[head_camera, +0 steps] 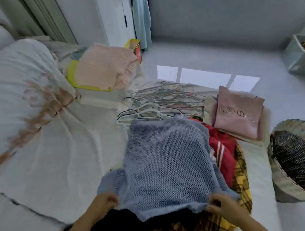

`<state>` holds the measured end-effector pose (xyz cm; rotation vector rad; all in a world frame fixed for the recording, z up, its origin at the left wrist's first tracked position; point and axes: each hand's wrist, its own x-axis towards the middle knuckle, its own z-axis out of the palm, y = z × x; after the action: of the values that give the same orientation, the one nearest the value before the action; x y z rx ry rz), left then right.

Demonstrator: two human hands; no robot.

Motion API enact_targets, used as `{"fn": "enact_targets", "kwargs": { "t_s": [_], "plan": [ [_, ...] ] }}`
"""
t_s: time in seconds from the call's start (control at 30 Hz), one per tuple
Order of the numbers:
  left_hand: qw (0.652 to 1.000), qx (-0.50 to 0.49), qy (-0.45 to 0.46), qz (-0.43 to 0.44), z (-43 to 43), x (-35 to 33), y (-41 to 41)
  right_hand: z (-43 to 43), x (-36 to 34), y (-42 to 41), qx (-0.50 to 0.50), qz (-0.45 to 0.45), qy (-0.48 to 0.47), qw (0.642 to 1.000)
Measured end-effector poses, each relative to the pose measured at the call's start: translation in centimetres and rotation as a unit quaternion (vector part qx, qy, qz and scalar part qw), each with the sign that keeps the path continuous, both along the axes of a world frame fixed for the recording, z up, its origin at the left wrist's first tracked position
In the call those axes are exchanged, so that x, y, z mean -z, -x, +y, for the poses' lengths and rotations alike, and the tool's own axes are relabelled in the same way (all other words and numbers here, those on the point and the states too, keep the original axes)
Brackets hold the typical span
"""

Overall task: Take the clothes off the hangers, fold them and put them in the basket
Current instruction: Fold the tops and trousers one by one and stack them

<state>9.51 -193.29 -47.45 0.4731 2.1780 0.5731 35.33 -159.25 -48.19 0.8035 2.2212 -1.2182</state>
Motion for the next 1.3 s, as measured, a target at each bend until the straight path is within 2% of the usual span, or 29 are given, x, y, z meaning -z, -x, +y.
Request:
{"fn": "enact_targets", "kwargs": {
  "t_s": [0.07,0.13,0.17,0.23,0.3,0.37,0.43,0.53,0.6,0.67,0.77,0.8,0.83,0.87,0.9,0.93,0.97,1.0,1.03,1.07,1.13,1.2,1.23,1.3],
  "plan": [
    [0.999,-0.029,0.035,-0.018,-1.0,3.2,-1.9,-1.5,0.6,-0.7,0.036,-0.037,0.031,0.998],
    [0.988,-0.147,0.034,-0.038,-1.0,5.2,-3.0,-1.4,2.1,-1.1,0.156,-0.012,0.027,0.987],
    [0.971,-0.231,0.007,-0.056,-0.7,6.1,-3.2,-0.8,3.2,-1.4,0.249,0.006,0.009,0.968],
    [0.909,-0.406,-0.045,-0.082,0.6,7.3,-3.0,0.6,4.5,-1.4,0.424,0.002,0.001,0.906],
    [0.811,-0.555,-0.114,-0.145,1.8,8.0,-2.5,1.3,5.9,-0.6,0.562,-0.028,0.07,0.824],
    [0.721,-0.643,-0.148,-0.209,2.8,8.2,-2.1,1.3,6.4,0.1,0.666,-0.046,0.164,0.726],
    [0.663,-0.69,-0.169,-0.236,3.1,9.1,-1.6,1.5,7.4,0.6,0.723,-0.047,0.245,0.644],
    [0.613,-0.718,-0.214,-0.25,2.9,10.1,-0.6,1.7,9.3,0.6,0.732,-0.034,0.282,0.619],
    [0.6,-0.714,-0.228,-0.28,2.0,10.7,0.5,2.5,9.3,0.6,0.728,-0.017,0.262,0.634],
    [0.616,-0.701,-0.239,-0.271,0.8,10.8,1.5,3.1,8.3,0.5,0.714,-0.01,0.234,0.66],
    [0.695,-0.646,-0.289,-0.128,-0.6,9.8,3.0,3.4,6.1,0.5,0.717,0.063,0.241,0.651],
    [0.726,-0.611,-0.304,-0.08,-0.2,8.5,3.1,3.4,5.7,0.2,0.728,0.096,0.247,0.633],
    [0.772,-0.562,-0.298,-0.021,0.5,7.4,3.2,3.4,5.7,-0.2,0.736,0.125,0.25,0.616],
    [0.824,-0.479,-0.295,0.058,1.6,6.2,2.9,3.1,5.7,-0.2,0.723,0.163,0.262,0.617],
    [0.865,-0.375,-0.304,0.137,3.0,5.0,2.5,2.9,5.5,-0.3,0.721,0.181,0.272,0.612],
    [0.892,-0.263,-0.32,0.182,4.5,3.9,1.9,3.1,5.1,-0.4,0.717,0.204,0.265,0.611],
    [0.918,-0.132,-0.309,0.212,5.5,3.7,1.0,3.3,4.6,-0.5,0.701,0.232,0.244,0.629],
    [0.933,0.014,-0.255,0.253,6.1,4.5,-0.1,3.2,3.2,0.0,0.672,0.265,0.242,0.647],
    [0.923,0.13,-0.193,0.307,5.9,6.4,-1.0,3.0,2.3,0.5,0.634,0.29,0.203,0.688],
    [0.908,0.203,-0.137,0.34,5.6,8.2,-1.8,2.7,1.7,1.0,0.609,0.315,0.137,0.715],
    [0.922,0.213,-0.066,0.316,5.0,10.2,-3.0,1.6,0.8,1.9,0.519,0.365,-0.005,0.773],
    [0.936,0.177,-0.021,0.305,4.8,9.8,-3.3,-0.7,-0.3,3.9,0.315,0.381,-0.123,0.861],
    [0.934,0.156,-0.015,0.321,4.6,9.8,-3.3,-1.8,0.1,4.5,0.187,0.359,-0.176,0.897],
    [0.935,0.12,0.0,0.333,4.1,9.5,-3.2,-3.8,1.4,5.5,-0.049,0.221,-0.176,0.958]
  ]
}}
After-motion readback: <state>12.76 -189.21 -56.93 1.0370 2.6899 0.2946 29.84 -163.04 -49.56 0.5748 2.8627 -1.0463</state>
